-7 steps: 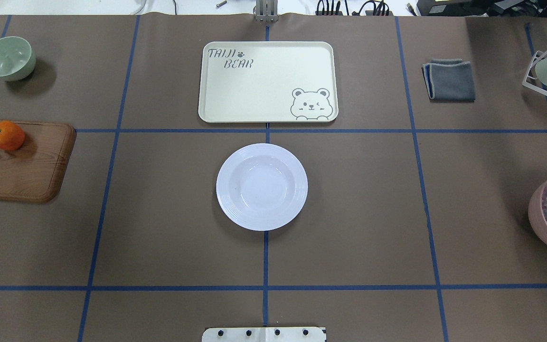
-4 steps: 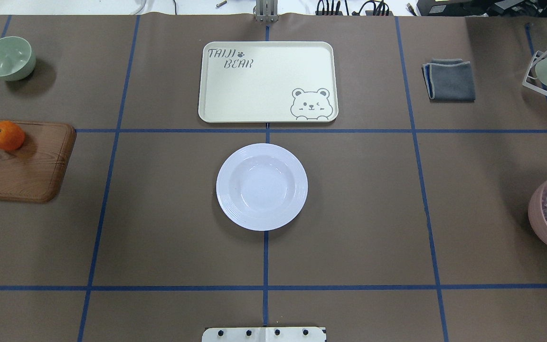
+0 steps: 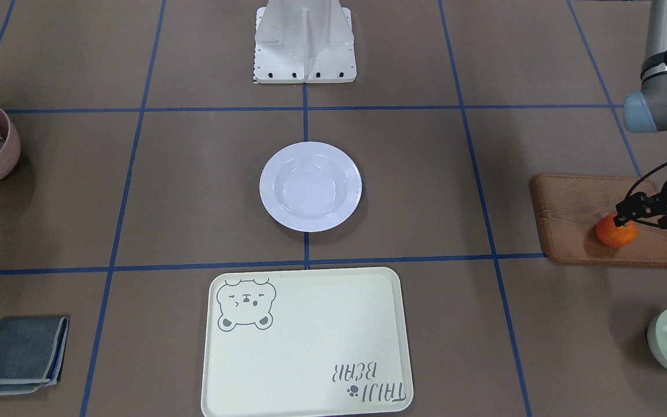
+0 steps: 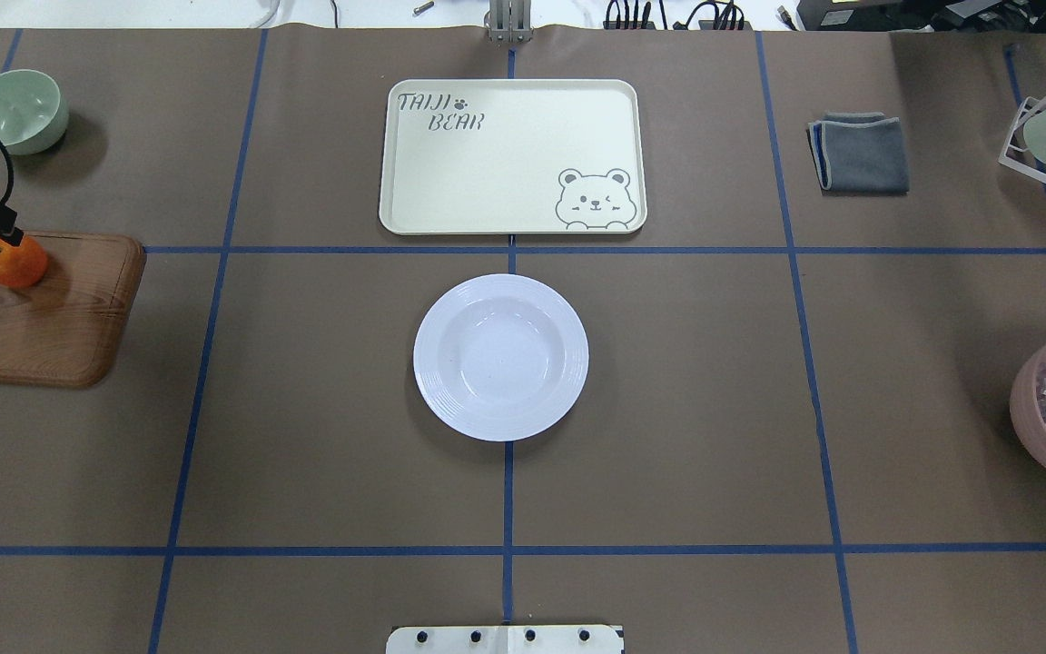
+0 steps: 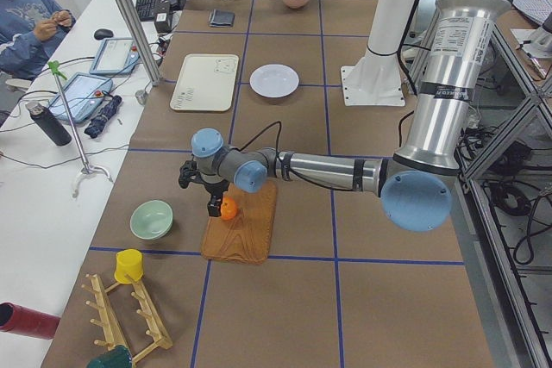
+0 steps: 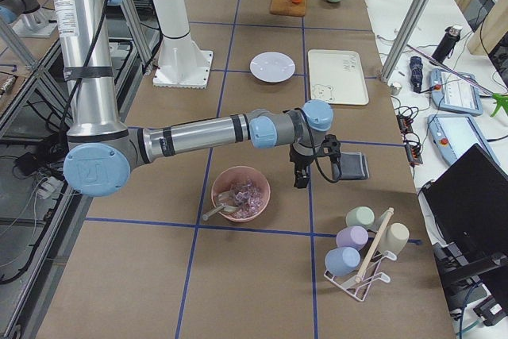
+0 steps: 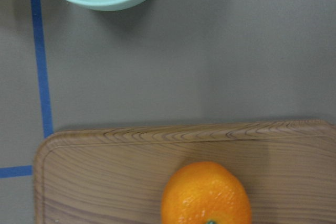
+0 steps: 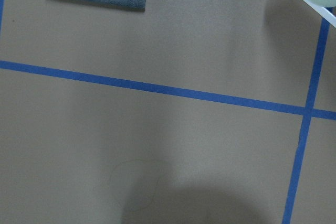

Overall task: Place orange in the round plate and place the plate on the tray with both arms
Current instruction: 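Lower the left gripper onto the orange on the wooden board and grasp it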

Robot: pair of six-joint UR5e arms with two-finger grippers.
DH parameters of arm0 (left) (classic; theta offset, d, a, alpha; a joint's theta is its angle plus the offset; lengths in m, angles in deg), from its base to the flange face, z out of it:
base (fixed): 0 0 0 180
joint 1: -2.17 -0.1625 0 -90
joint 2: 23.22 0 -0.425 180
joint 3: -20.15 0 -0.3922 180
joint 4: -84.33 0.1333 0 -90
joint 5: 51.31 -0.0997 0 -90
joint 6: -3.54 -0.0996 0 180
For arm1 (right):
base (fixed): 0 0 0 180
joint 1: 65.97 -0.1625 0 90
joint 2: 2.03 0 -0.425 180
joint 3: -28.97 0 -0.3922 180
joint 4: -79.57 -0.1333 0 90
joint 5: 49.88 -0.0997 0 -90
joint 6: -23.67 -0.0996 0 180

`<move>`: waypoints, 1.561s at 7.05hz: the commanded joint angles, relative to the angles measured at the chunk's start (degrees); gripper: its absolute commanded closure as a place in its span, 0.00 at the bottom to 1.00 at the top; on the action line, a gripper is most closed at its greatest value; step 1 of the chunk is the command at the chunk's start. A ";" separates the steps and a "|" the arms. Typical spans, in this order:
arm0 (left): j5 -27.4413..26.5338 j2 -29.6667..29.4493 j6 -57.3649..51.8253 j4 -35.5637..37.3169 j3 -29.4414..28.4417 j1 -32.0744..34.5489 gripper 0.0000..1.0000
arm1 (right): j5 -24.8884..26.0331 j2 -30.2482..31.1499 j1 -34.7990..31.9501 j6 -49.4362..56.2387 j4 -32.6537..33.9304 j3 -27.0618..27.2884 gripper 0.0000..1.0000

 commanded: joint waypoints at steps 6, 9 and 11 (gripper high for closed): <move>-0.46 -0.42 1.67 -1.69 -4.67 -3.55 0.02 | -0.08 -0.16 0.80 -0.07 0.04 0.25 0.00; -0.20 -1.64 1.59 -1.08 -4.94 -3.82 1.00 | 0.00 -0.16 0.72 0.02 -0.05 0.42 0.00; 6.95 -7.05 3.59 4.85 -3.10 -3.73 1.00 | -0.08 -0.16 0.80 0.02 -0.05 0.60 0.00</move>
